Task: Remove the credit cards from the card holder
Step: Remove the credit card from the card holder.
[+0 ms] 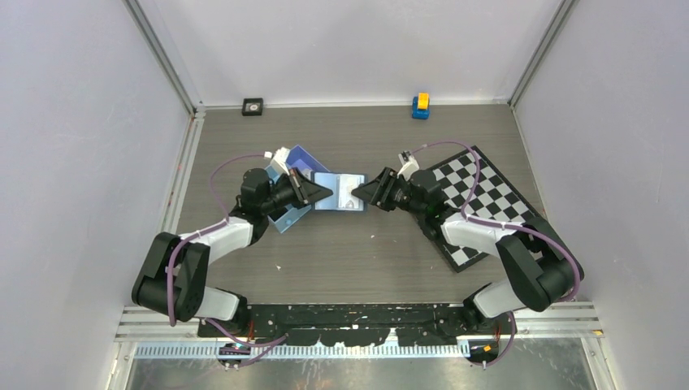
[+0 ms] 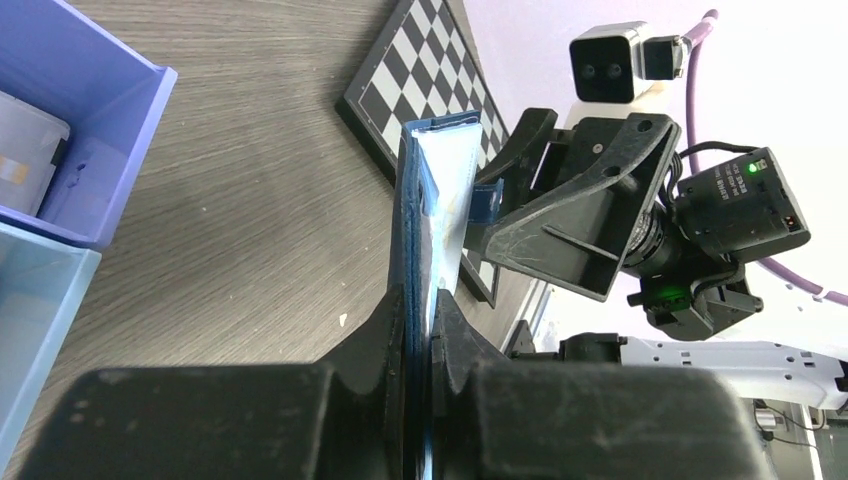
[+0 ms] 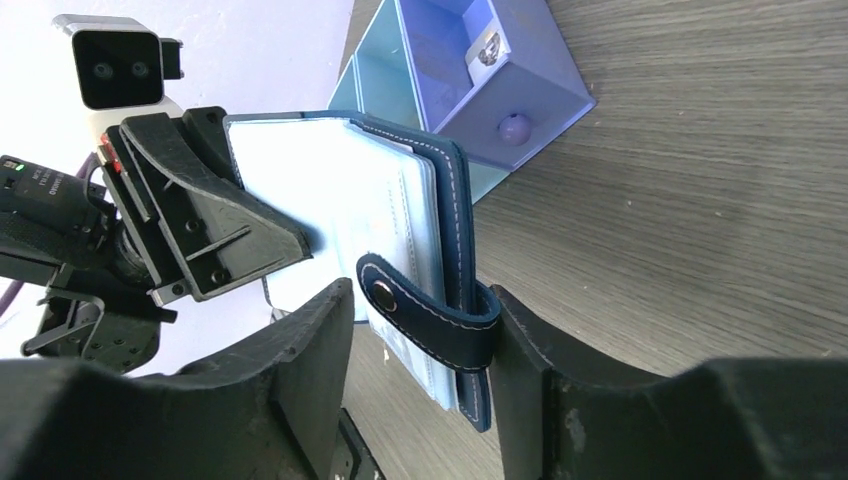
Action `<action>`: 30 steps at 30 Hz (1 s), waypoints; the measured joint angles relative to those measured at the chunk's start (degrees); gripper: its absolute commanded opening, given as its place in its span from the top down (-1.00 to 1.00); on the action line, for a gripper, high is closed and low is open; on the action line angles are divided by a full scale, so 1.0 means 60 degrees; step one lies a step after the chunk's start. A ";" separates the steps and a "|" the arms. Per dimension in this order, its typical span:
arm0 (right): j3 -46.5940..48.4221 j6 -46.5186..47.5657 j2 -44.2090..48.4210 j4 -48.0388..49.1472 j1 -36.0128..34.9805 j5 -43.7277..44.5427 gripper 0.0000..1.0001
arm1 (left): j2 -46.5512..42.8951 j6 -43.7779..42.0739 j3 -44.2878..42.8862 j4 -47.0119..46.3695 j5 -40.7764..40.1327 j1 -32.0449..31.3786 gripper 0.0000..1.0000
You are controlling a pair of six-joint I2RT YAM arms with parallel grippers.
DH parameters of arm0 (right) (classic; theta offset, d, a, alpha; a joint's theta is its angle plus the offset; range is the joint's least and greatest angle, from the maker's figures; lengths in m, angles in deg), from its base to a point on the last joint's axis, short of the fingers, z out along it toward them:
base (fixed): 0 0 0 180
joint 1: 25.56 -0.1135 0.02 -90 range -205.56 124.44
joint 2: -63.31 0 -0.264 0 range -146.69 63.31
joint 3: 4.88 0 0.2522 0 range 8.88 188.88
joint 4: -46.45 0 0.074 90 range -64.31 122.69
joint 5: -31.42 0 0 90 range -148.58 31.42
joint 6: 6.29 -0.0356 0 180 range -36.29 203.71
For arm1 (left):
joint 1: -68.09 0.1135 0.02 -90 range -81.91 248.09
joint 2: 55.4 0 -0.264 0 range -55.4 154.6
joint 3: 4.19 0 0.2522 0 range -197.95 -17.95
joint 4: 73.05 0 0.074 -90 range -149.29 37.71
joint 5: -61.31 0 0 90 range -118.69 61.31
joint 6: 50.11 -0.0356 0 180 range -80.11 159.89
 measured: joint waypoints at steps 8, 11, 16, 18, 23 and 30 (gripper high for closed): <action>-0.0022 -0.0171 -0.0015 0.0226 0.0062 -0.0178 0.20 | -0.0055 0.0444 0.0273 -0.0448 0.0062 0.0321 1.00; -0.0022 -0.0168 -0.0015 0.0233 0.0062 -0.0200 0.32 | -0.0051 0.0594 0.0302 -0.0634 0.0080 0.0408 1.00; -0.0025 -0.0171 -0.0015 0.0353 0.0066 -0.0295 0.58 | -0.0044 0.0718 0.0306 -0.0787 0.0146 0.0506 1.00; -0.0055 -0.0186 -0.0015 0.0481 0.0073 -0.0390 0.67 | -0.0007 0.0743 0.0306 -0.0790 0.0168 0.0525 1.00; -0.0153 -0.0335 -0.0015 0.1038 0.0076 -0.0758 0.80 | 0.0237 0.0816 0.0306 -0.0798 0.0222 0.0528 1.00; -0.0091 -0.0266 -0.0018 0.0758 0.0076 -0.0750 0.73 | 0.0477 0.1020 0.0306 -0.1140 0.0412 0.0557 1.00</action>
